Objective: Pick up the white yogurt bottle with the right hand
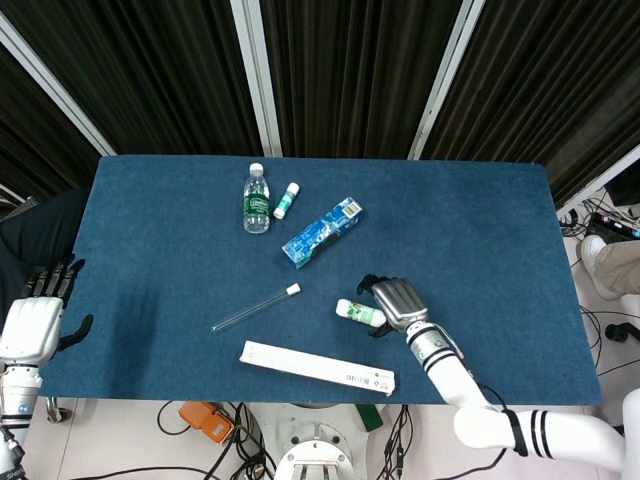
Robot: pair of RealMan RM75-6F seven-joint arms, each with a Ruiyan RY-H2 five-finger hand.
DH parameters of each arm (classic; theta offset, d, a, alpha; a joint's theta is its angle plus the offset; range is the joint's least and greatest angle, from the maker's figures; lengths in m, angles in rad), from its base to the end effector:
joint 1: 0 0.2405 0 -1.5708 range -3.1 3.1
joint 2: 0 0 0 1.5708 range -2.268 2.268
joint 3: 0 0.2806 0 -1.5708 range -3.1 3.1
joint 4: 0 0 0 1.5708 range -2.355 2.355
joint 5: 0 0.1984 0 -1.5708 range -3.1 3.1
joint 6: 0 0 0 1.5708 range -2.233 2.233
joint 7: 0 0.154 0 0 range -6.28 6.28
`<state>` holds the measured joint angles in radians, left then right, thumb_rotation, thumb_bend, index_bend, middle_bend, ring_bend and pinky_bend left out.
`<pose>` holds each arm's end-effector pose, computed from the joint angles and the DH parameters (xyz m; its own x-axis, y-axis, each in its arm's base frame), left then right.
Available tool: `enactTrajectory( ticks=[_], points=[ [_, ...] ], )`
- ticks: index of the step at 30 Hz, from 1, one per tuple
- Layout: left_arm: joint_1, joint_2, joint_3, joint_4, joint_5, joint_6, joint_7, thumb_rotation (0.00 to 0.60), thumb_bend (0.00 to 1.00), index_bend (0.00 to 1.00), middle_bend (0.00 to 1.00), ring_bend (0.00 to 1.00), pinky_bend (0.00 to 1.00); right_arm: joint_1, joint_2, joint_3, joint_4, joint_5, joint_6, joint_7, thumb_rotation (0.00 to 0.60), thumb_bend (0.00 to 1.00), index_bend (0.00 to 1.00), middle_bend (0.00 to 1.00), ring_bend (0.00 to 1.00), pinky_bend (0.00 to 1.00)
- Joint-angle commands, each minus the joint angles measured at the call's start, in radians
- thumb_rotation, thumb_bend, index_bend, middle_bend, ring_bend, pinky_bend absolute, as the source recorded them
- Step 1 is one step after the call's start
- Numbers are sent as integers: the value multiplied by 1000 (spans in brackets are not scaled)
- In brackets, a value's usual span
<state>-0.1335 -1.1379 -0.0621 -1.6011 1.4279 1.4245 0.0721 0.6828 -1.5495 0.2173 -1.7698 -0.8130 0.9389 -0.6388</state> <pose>-0.3321 0.2103 0.1724 0.4448 0.0337 0.8950 0.8952 0.0149 -0.4455 -0.1462 -0.3161 -0.0269 0.3709 -0.4654 0.8037 -0.9216 -0.2913 0.2566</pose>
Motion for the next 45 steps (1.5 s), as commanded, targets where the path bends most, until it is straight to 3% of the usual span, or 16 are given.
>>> enactTrajectory(
  ticks=[1,10,15,23,28,37,45],
  points=[
    [0,2,0,-2,-2,-2,4,600,311,48,0,1,126,30,-41,-12,45,39,4,-13,600,170,399,305,380,439],
    [0,5,-2,-5,-7,-3,-1,600,311,48,0,0,127,80,-163,-15,186,67,46,-4,600,170,434,348,436,483],
    [0,5,-2,-4,-9,-5,-4,600,311,48,0,0,127,99,-212,-6,248,77,40,21,600,183,510,402,525,595],
    [-2,10,2,-13,-14,-19,-10,600,311,48,0,7,130,99,-264,5,310,9,61,102,600,416,761,599,759,939],
    [-2,11,1,-16,-16,-18,-11,600,311,61,0,15,136,96,-260,9,308,-7,63,126,600,551,908,692,853,1000],
    [2,15,-2,-21,-25,-17,-16,600,311,62,0,16,137,73,-205,130,299,-31,126,262,600,610,928,704,867,1000],
    [4,18,-2,-21,-29,-18,-19,600,311,61,0,18,139,30,-91,254,218,-90,222,398,600,610,928,704,867,1000]
  ],
)
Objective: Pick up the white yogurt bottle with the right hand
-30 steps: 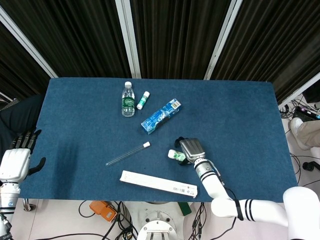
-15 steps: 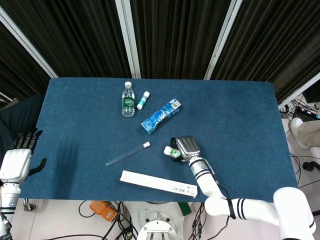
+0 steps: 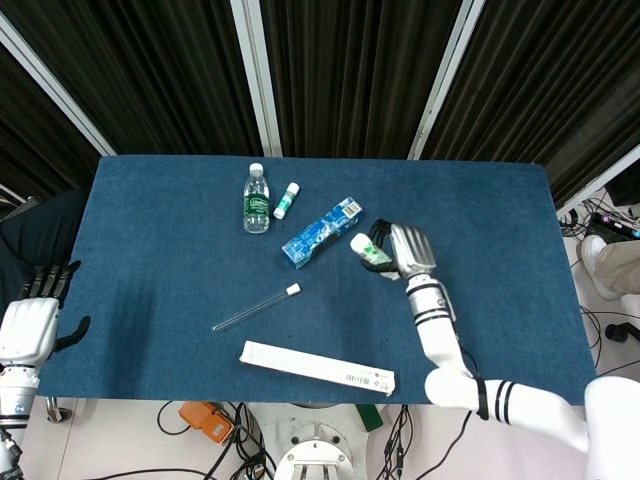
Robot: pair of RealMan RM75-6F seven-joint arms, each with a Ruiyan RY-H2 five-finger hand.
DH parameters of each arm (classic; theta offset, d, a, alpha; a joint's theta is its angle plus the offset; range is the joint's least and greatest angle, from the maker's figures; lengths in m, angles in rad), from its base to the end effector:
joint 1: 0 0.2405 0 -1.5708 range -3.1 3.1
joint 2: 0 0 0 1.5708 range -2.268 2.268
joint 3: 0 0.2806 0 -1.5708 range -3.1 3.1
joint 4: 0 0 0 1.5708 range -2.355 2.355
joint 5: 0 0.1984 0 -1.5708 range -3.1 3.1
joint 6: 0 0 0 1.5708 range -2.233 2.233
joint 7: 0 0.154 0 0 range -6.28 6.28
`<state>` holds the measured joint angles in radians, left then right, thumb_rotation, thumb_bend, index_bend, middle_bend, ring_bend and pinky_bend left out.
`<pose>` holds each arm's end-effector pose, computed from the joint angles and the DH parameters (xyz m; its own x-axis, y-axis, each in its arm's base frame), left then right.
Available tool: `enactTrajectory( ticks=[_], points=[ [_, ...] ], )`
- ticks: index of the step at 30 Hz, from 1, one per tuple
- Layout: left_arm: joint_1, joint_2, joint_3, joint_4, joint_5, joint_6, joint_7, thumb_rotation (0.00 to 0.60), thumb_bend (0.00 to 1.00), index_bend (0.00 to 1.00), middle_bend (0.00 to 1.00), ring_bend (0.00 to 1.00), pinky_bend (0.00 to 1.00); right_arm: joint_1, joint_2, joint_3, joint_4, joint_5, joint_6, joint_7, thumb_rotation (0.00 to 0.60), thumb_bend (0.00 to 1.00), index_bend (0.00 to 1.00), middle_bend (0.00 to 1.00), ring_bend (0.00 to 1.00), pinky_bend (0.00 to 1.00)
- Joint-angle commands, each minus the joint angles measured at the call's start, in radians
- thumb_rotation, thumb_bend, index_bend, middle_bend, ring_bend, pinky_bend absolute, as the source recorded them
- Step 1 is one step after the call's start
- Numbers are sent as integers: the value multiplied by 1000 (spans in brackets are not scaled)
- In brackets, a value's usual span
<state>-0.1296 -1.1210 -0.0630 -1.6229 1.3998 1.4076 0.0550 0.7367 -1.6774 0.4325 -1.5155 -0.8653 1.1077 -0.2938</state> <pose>-0.3346 0.2086 0.1754 0.4202 0.0530 0.9059 0.9053 0.0443 -0.4225 -0.1302 -0.3949 0.0069 -0.0138 -0.1561 0.9876 -0.9954 -0.0911 -0.0283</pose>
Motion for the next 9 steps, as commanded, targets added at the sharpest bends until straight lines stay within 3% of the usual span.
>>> enactTrajectory(
  ticks=[1,4,9],
  points=[
    [0,2,-1,1,-2,-2,-3,600,311,61,0,18,139,-33,46,52,-46,-53,74,76,600,611,928,705,867,1000],
    [0,1,-1,-4,-4,-4,-2,600,311,61,0,19,153,-67,67,93,-70,-110,161,157,600,610,928,705,867,1000],
    [1,0,-1,-6,-4,-1,2,600,311,62,0,21,162,-98,113,121,-97,-127,219,173,600,610,928,706,867,1000]
  ],
)
